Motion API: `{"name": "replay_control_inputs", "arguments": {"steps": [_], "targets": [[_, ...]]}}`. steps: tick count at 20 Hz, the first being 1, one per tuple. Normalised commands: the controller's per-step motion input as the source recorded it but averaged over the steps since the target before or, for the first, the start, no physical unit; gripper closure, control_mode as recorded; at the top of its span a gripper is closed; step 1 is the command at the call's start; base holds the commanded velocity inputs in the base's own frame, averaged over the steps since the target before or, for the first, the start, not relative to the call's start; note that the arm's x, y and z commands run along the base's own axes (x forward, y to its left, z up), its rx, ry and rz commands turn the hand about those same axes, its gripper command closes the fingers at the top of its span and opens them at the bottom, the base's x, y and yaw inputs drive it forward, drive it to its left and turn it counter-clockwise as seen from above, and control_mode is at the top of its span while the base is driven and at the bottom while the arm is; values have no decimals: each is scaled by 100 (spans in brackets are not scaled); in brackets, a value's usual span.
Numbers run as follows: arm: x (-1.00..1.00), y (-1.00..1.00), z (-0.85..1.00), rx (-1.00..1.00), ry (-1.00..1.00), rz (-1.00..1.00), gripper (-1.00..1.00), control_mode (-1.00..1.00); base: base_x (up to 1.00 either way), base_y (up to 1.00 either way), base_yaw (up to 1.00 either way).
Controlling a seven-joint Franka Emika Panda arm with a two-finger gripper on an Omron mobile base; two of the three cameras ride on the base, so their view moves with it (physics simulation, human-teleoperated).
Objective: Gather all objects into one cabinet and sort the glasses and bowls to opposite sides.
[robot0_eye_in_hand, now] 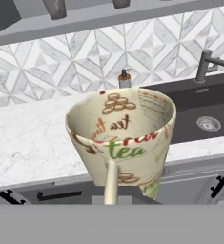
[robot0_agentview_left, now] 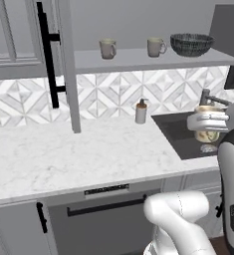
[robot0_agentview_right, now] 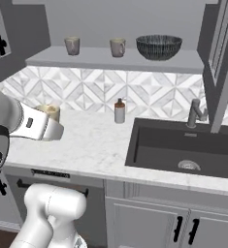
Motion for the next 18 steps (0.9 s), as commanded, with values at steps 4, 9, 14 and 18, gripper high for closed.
{"name": "replay_control_inputs", "arguments": {"steps": [4, 9, 14, 18], "targets": [[0, 0, 0, 0, 0, 0, 100, 100, 47, -12, 3], [0, 0, 0, 0, 0, 0, 100, 100, 36, -2, 0], [0, 0, 0, 0, 0, 0, 100, 100, 42, 0, 0], [0, 0, 0, 0, 0, 0, 100, 100, 16, 0, 0]]}}
